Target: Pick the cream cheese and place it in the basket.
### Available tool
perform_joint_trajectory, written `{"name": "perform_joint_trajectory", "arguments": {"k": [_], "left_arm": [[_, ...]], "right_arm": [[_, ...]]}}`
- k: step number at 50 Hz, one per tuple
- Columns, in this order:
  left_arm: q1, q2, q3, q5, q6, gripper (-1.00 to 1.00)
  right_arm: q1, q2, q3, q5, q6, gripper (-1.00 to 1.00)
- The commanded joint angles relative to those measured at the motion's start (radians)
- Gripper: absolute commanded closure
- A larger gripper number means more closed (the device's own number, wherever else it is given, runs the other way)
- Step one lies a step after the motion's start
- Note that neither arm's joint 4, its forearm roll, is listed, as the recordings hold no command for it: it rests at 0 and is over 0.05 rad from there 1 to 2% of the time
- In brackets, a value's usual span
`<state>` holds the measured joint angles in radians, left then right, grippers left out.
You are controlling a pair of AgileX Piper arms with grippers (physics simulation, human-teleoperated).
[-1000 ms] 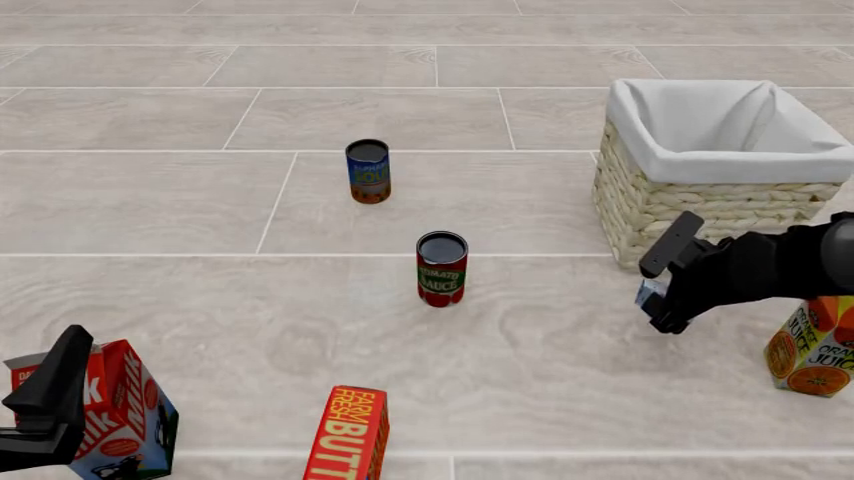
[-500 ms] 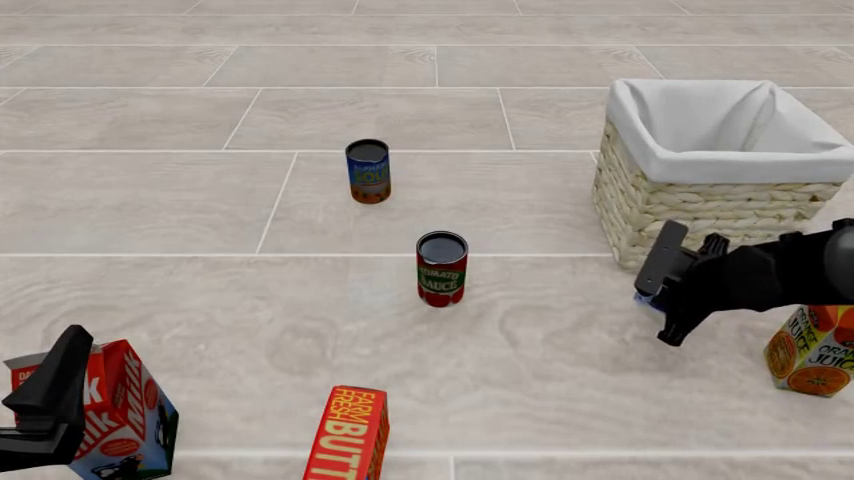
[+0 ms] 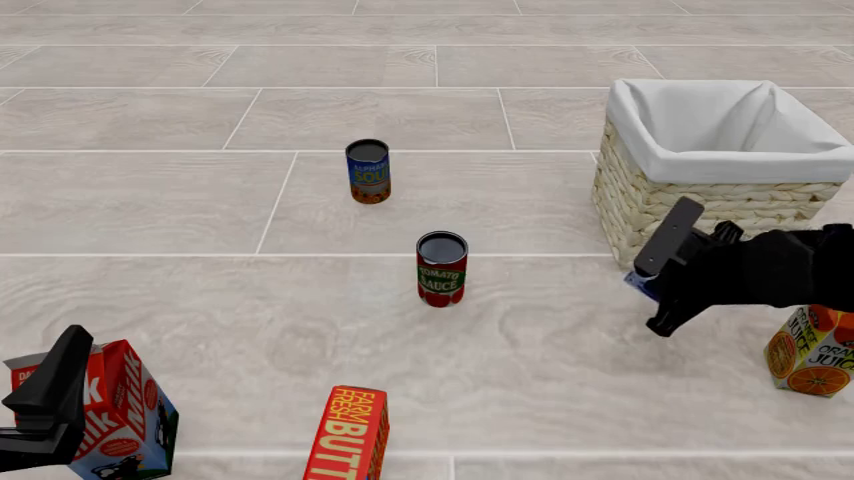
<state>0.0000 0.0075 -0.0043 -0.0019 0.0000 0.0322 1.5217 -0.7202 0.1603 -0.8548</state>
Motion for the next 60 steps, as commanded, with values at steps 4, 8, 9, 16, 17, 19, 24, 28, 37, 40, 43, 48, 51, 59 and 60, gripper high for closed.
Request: {"name": "perform_joint_trajectory", "arguments": {"k": [4,8,9,16,17,19,24,28,37,40,43,48,51,59,60], "left_arm": [[0.000,0.000,0.000,0.000,0.000,-1.00],[0.000,0.000,0.000,0.000,0.000,-1.00],[0.000,0.000,0.000,0.000,0.000,-1.00],[0.000,0.000,0.000,0.000,0.000,-1.00],[0.000,0.000,0.000,0.000,0.000,-1.00],[0.000,0.000,0.000,0.000,0.000,-1.00],[0.000,0.000,0.000,0.000,0.000,-1.00],[0.000,0.000,0.000,0.000,0.000,-1.00],[0.000,0.000,0.000,0.000,0.000,-1.00],[0.000,0.000,0.000,0.000,0.000,-1.00],[0.000,0.000,0.000,0.000,0.000,-1.00],[0.000,0.000,0.000,0.000,0.000,-1.00],[0.000,0.000,0.000,0.000,0.000,-1.00],[0.000,0.000,0.000,0.000,0.000,-1.00],[0.000,0.000,0.000,0.000,0.000,-1.00]], "right_arm": [[0.084,-0.209,0.018,0.103,0.046,1.00],[0.096,-0.283,0.022,0.135,0.052,1.00],[0.099,-0.292,0.019,0.140,0.059,1.00],[0.156,-0.394,-0.033,0.203,0.165,1.00],[0.156,-0.401,-0.050,0.214,0.188,1.00],[0.174,-0.437,-0.063,0.231,0.222,1.00],[0.207,-0.531,-0.115,0.229,0.331,1.00],[0.217,-0.572,-0.135,0.223,0.420,1.00],[0.196,-0.610,-0.192,0.181,0.598,1.00],[0.156,-0.601,-0.239,0.159,0.640,1.00],[0.149,-0.600,-0.276,0.154,0.657,1.00],[0.114,-0.567,-0.321,0.137,0.716,1.00],[0.067,-0.519,-0.352,0.112,0.738,1.00],[0.021,-0.439,-0.402,0.078,0.768,1.00],[0.006,-0.418,-0.411,0.070,0.770,1.00]]}}
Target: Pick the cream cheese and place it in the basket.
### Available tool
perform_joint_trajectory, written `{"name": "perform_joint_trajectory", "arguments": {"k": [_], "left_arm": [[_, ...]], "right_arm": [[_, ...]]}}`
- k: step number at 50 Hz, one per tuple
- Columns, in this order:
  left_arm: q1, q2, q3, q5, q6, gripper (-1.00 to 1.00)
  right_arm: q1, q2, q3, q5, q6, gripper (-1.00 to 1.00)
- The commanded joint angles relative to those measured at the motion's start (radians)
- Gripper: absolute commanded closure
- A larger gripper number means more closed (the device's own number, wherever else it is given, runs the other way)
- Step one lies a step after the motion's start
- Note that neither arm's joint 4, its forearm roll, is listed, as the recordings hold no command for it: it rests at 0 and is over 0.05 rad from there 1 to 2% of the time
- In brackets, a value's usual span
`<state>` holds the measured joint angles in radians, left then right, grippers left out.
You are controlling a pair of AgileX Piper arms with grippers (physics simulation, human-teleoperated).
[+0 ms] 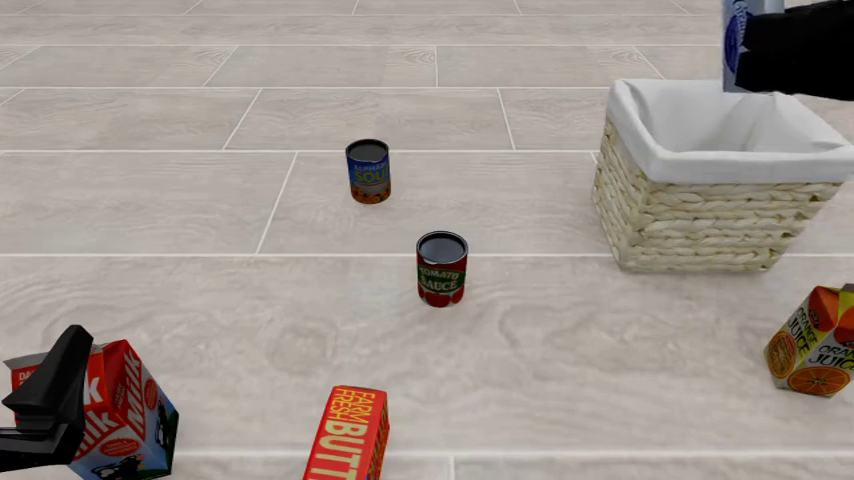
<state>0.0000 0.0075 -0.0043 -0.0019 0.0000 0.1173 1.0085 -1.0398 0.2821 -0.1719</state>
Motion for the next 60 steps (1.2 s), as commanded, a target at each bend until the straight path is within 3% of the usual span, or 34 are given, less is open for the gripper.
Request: {"name": "perform_joint_trajectory", "arguments": {"k": [1,6,9,21,23,33,38,42,47,56,60], "left_arm": [[0.000,0.000,0.000,0.000,0.000,-1.00],[0.000,0.000,0.000,0.000,0.000,-1.00],[0.000,0.000,0.000,0.000,0.000,-1.00],[0.000,0.000,0.000,0.000,0.000,-1.00],[0.000,0.000,0.000,0.000,0.000,-1.00],[0.000,0.000,0.000,0.000,0.000,-1.00],[0.000,0.000,0.000,0.000,0.000,-1.00],[0.000,0.000,0.000,0.000,0.000,-1.00],[0.000,0.000,0.000,0.000,0.000,-1.00],[0.000,0.000,0.000,0.000,0.000,-1.00],[0.000,0.000,0.000,0.000,0.000,-1.00]], "right_arm": [[-0.094,0.113,-0.100,-0.056,0.086,1.00],[-0.162,0.209,-0.155,-0.079,0.123,1.00],[-0.187,0.263,-0.184,-0.071,0.088,1.00],[-0.247,0.472,-0.355,0.027,0.084,1.00],[-0.269,0.512,-0.390,0.052,0.019,1.00],[-0.257,0.620,-0.500,0.143,0.029,1.00],[-0.259,0.651,-0.529,0.173,-0.021,1.00],[-0.263,0.682,-0.559,0.196,-0.013,1.00],[-0.273,0.731,-0.578,0.225,-0.057,1.00],[-0.258,0.791,-0.650,0.312,-0.070,1.00],[-0.271,0.823,-0.682,0.343,-0.111,1.00]]}}
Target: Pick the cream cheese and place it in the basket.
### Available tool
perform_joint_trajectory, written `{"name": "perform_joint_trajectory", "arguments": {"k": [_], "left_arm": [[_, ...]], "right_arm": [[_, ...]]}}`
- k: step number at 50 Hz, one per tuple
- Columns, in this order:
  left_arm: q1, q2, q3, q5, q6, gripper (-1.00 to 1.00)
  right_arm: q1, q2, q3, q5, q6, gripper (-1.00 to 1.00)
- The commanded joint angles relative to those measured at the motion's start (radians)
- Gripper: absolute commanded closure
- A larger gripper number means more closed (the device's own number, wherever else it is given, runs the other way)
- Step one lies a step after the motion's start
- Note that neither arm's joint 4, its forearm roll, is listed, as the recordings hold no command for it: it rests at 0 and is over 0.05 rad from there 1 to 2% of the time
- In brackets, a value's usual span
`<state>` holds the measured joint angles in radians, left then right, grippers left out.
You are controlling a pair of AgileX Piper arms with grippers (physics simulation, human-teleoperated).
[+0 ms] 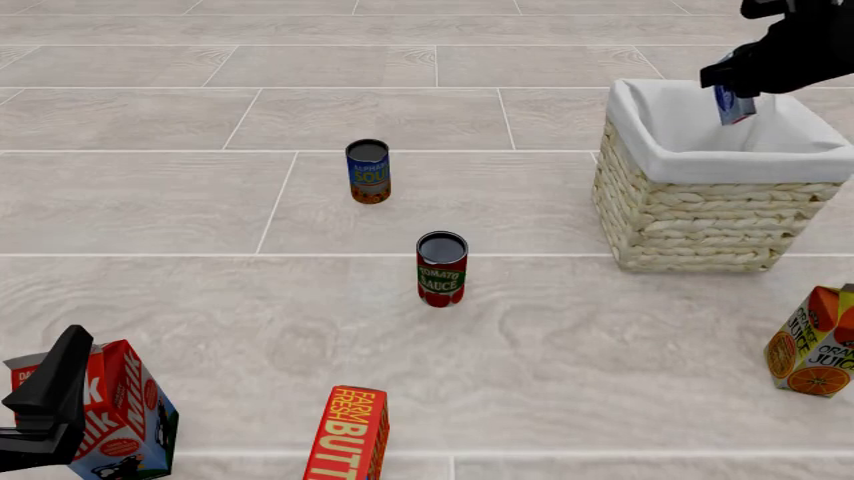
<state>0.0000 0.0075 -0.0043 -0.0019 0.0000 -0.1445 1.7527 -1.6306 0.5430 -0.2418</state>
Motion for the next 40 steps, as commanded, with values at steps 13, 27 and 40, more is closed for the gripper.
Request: {"name": "perform_joint_trajectory", "arguments": {"k": [13,27,40], "left_arm": [[0.000,0.000,0.000,0.000,0.000,-1.00],[0.000,0.000,0.000,0.000,0.000,-1.00],[0.000,0.000,0.000,0.000,0.000,-1.00]], "right_arm": [[-0.017,0.140,-0.147,0.116,-0.073,1.00],[-0.012,0.261,-0.322,0.227,-0.104,1.00],[-0.007,0.321,-0.372,0.318,-0.170,1.00]]}}
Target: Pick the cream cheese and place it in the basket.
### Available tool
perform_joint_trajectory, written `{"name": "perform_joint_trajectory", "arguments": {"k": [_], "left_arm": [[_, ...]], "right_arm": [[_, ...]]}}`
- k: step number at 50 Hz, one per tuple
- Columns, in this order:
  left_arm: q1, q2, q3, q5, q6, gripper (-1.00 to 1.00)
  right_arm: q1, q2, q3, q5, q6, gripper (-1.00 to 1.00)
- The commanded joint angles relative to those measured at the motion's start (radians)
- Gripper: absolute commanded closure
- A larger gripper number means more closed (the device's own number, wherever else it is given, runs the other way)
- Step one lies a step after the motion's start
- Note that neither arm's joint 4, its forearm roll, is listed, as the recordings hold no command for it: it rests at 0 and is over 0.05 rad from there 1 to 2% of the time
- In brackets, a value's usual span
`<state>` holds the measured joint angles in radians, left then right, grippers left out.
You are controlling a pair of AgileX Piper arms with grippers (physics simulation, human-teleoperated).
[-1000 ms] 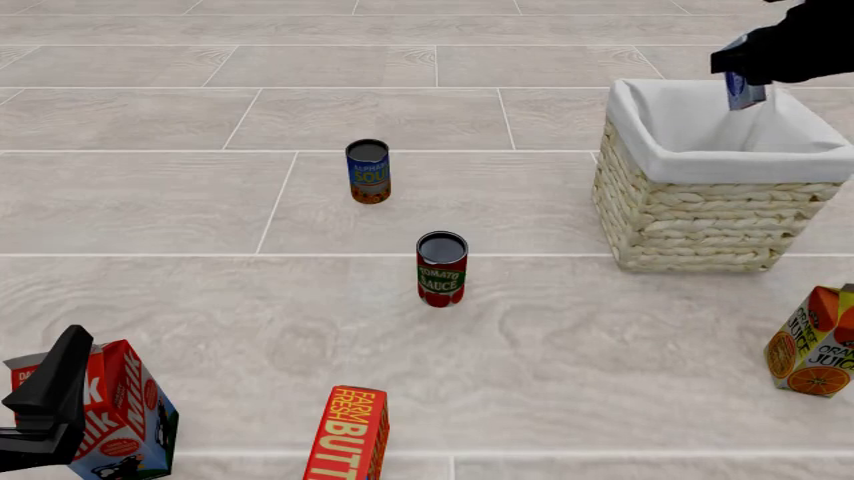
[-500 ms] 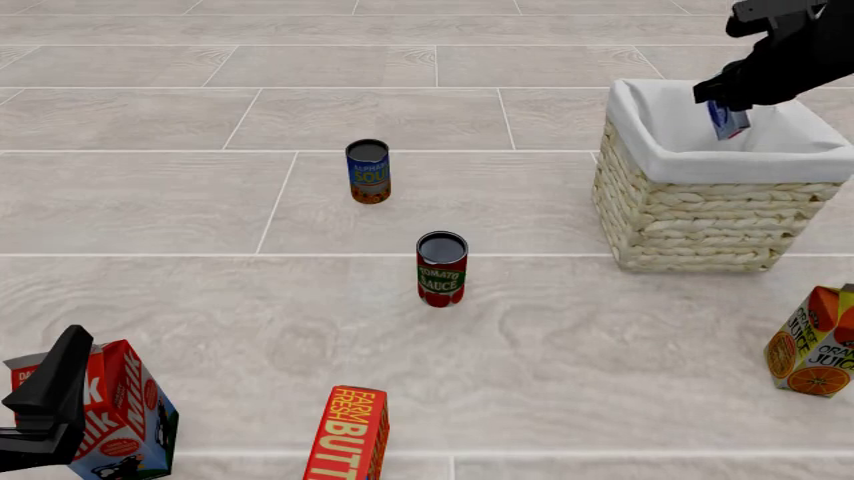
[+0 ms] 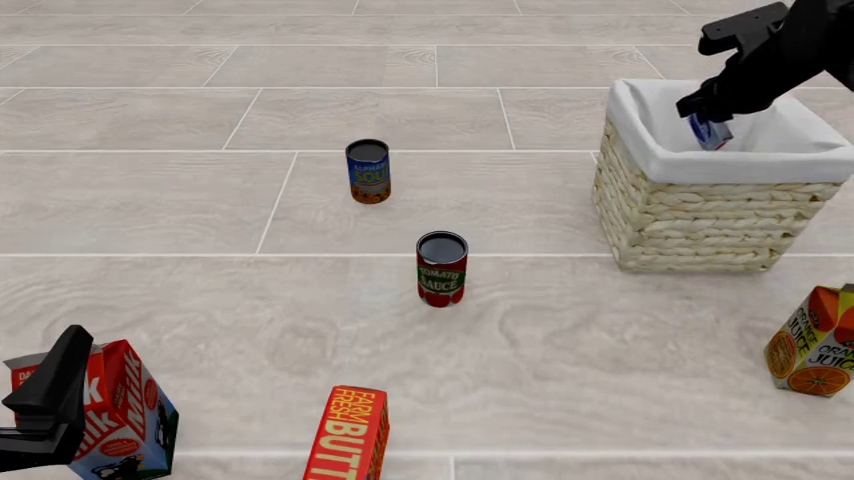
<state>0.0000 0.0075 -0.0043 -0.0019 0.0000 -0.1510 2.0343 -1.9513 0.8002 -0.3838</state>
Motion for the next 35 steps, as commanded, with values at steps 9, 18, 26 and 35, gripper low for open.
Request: {"name": "perform_joint_trajectory", "arguments": {"k": [9,18,26,35], "left_arm": [[0.000,0.000,0.000,0.000,0.000,-1.00],[0.000,0.000,0.000,0.000,0.000,-1.00],[0.000,0.000,0.000,0.000,0.000,-1.00],[0.000,0.000,0.000,0.000,0.000,-1.00]], "right_arm": [[-0.014,0.040,-0.024,0.038,-0.034,1.00],[-0.011,0.045,-0.022,0.044,-0.057,-1.00],[-0.019,0.068,-0.062,0.065,-0.084,-1.00],[-0.014,0.060,-0.058,0.066,-0.088,-1.00]]}}
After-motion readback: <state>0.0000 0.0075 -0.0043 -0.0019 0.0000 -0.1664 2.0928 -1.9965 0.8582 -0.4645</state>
